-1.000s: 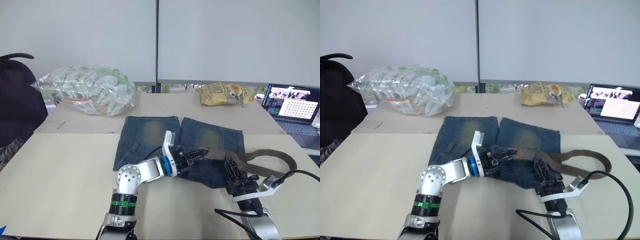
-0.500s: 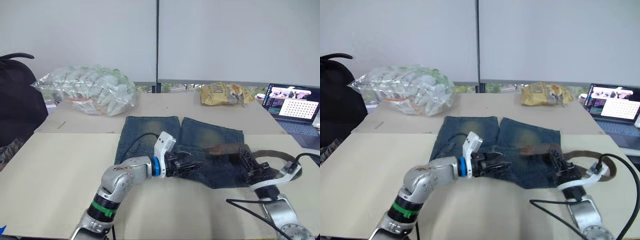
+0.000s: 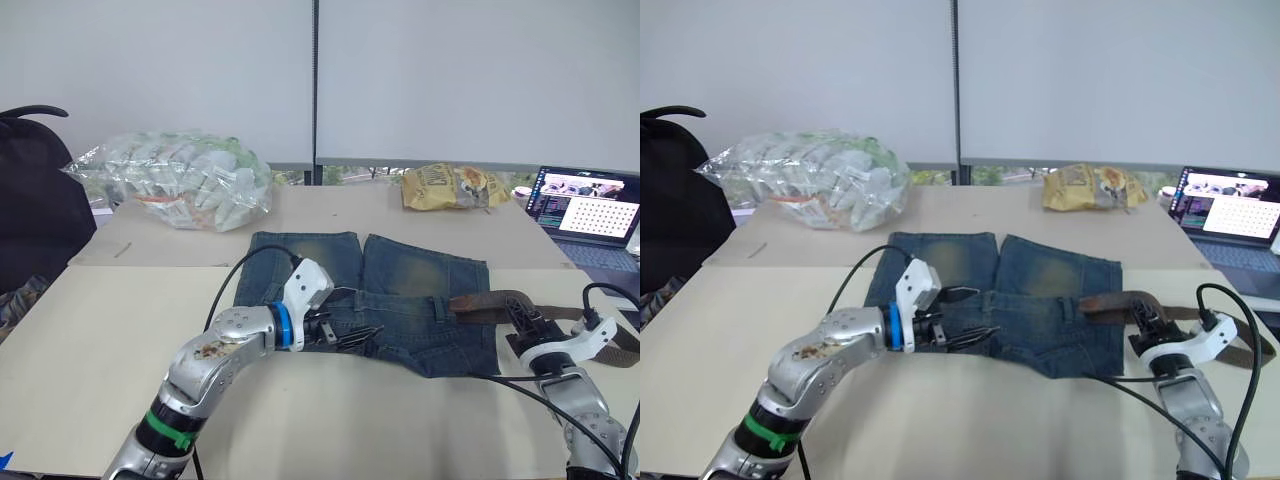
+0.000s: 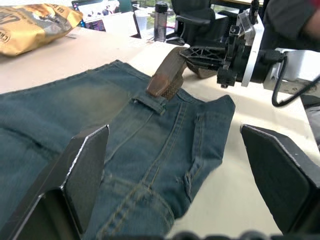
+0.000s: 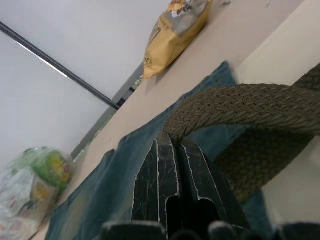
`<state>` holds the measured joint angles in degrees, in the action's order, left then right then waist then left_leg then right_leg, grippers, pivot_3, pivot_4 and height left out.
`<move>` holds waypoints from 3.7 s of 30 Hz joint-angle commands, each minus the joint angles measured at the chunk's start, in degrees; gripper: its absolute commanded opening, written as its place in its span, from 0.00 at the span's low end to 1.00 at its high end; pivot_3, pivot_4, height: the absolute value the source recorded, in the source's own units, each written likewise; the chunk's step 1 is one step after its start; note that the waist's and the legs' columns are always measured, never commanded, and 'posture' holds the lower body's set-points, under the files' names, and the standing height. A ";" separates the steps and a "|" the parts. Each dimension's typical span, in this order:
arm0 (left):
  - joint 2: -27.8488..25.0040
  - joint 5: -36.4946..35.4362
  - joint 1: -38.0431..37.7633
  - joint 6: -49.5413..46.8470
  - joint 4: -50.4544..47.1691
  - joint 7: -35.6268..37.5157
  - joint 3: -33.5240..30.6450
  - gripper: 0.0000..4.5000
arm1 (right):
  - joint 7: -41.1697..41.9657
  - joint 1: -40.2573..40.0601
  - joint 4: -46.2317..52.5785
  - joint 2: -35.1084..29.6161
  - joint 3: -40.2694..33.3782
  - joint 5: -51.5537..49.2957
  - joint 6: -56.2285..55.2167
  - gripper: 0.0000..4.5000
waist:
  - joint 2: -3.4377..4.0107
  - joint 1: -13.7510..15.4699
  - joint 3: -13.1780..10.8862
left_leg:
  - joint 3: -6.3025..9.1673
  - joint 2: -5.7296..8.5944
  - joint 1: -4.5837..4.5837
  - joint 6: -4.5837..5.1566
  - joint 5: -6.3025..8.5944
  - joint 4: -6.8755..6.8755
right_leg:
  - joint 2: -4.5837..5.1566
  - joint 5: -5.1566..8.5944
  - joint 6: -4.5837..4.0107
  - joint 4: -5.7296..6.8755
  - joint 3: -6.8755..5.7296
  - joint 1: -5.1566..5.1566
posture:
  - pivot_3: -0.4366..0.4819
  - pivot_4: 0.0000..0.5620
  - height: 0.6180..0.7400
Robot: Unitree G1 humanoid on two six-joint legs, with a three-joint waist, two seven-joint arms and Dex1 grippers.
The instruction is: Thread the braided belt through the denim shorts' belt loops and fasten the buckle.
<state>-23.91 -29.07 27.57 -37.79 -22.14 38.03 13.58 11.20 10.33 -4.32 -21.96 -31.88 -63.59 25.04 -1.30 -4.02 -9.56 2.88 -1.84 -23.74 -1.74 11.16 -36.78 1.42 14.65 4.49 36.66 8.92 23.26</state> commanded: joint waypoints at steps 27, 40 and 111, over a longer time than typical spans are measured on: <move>-10.10 3.01 2.76 16.07 16.23 19.66 -8.88 0.99 | 7.23 3.88 1.27 5.83 6.26 11.29 -0.20 0.00 | 0.07 -0.70 -0.06 | -0.01 -0.05 0.15 0.03 -0.02 -0.01 | -0.05 -0.01 -0.02 0.11 -0.03 -0.01 | 0.48 0.27 1.00; 7.57 9.19 11.91 15.02 31.88 14.99 -1.67 0.99 | 6.71 3.82 3.46 9.20 10.49 9.97 9.31 0.00 | 0.05 -1.76 -0.06 | 0.03 -0.08 0.07 0.03 -0.02 0.00 | -0.10 -0.01 -0.02 0.11 -0.04 0.00 | 0.48 0.27 1.00; 9.12 9.73 9.96 7.15 27.70 16.86 -2.16 1.00 | 15.59 3.13 21.17 -8.35 18.71 29.40 15.51 0.90 | -0.13 -0.23 -0.14 | 0.08 -0.02 0.09 0.03 -0.03 0.00 | -0.07 0.01 0.01 0.11 -0.07 -0.01 | 0.48 0.27 1.00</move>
<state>-14.95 -18.39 37.24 -30.81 7.62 54.93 12.02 26.94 12.52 16.02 -31.24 -10.92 -32.17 40.66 -1.43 -4.25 -9.69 2.95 -1.86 -23.66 -1.72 11.13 -36.77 1.36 14.66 4.50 36.76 8.86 23.25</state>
